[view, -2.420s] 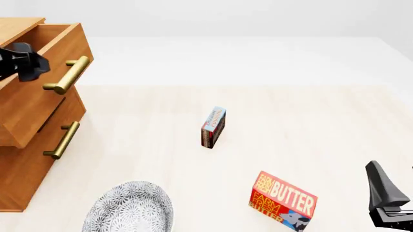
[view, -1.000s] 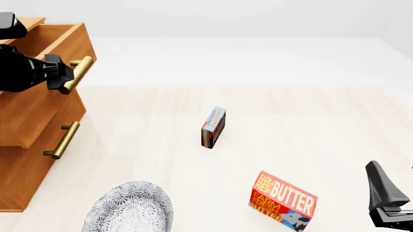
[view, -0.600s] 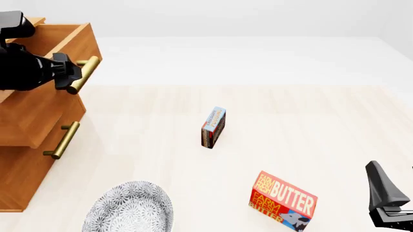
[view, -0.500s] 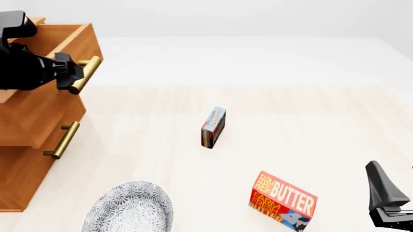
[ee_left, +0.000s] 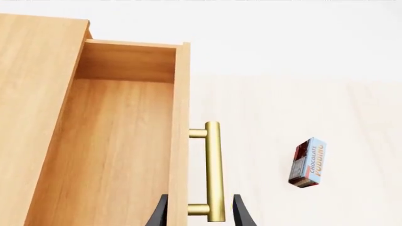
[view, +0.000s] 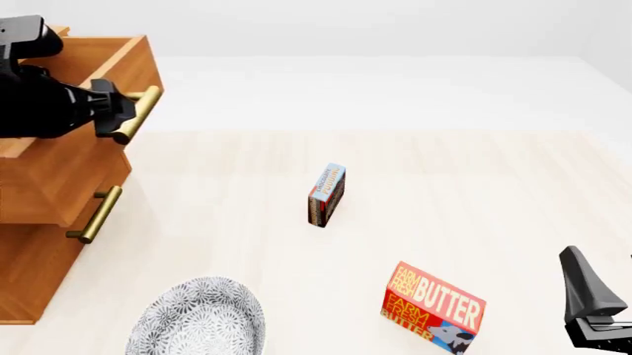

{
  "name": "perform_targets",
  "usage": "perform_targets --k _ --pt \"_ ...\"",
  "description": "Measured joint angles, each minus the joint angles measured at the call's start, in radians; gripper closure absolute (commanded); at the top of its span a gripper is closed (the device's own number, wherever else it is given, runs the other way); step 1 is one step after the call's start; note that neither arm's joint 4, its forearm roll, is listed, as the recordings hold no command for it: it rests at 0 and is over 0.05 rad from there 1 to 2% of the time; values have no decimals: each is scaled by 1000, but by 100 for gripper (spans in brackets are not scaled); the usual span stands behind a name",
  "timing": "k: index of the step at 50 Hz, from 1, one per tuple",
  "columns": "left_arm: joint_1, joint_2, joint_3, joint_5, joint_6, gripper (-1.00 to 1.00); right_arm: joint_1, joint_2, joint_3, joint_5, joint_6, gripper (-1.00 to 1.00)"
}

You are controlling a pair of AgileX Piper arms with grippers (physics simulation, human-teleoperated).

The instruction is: Put the chocolate pudding in the top drawer of the cabinet and close it.

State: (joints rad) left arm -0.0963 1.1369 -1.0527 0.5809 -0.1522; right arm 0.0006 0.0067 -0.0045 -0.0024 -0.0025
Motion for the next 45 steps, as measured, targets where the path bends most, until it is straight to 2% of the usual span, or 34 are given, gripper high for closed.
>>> perform_targets --k 45 --pt "-85 18 -1 -49 -20 -100 0 0 0 0 0 -100"
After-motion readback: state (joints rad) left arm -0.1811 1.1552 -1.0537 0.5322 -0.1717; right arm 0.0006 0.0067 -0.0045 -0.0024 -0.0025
